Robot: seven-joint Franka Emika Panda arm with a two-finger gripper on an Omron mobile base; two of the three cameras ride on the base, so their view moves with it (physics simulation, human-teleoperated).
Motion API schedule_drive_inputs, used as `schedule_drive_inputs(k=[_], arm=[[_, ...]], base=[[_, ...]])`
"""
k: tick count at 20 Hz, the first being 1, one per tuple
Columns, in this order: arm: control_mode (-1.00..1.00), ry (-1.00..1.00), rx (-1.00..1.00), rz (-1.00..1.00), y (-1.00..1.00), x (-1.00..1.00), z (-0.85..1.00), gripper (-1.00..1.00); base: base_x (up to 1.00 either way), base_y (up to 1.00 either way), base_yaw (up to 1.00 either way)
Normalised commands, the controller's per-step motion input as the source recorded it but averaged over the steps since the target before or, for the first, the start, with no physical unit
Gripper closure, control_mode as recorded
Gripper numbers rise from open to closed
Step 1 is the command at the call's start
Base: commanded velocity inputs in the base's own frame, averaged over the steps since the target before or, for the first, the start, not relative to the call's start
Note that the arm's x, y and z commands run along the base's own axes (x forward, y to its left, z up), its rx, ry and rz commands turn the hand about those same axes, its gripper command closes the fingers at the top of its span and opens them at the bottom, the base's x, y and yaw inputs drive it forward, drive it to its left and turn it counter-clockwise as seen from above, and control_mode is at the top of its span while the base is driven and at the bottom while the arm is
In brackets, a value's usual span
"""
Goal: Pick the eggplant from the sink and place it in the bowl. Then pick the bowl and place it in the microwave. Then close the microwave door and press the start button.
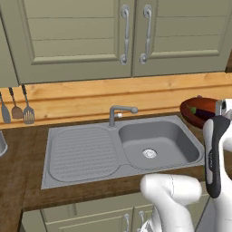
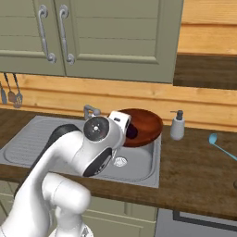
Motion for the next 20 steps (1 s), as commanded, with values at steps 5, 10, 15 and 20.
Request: schedule_drive_inputs(k=[5, 10, 15, 20], arm=[[-1.00, 0.00, 0.00, 0.16, 0.44, -0.29, 0.43, 1.00], [-1.00, 0.01, 0.00, 0.10, 0.64, -0.21, 0.40, 1.00], [-1.00, 0.08, 0.00, 0.08, 0.53, -0.22, 0.39, 1.00], [-1.00, 0.01, 0.01, 0.11, 0.16, -0.51, 0.48, 1.00]], base=[[0.00, 0.00, 0.00], [0.00, 0.00, 0.00], [0.00, 0.00, 0.00], [0.00, 0.00, 0.00]])
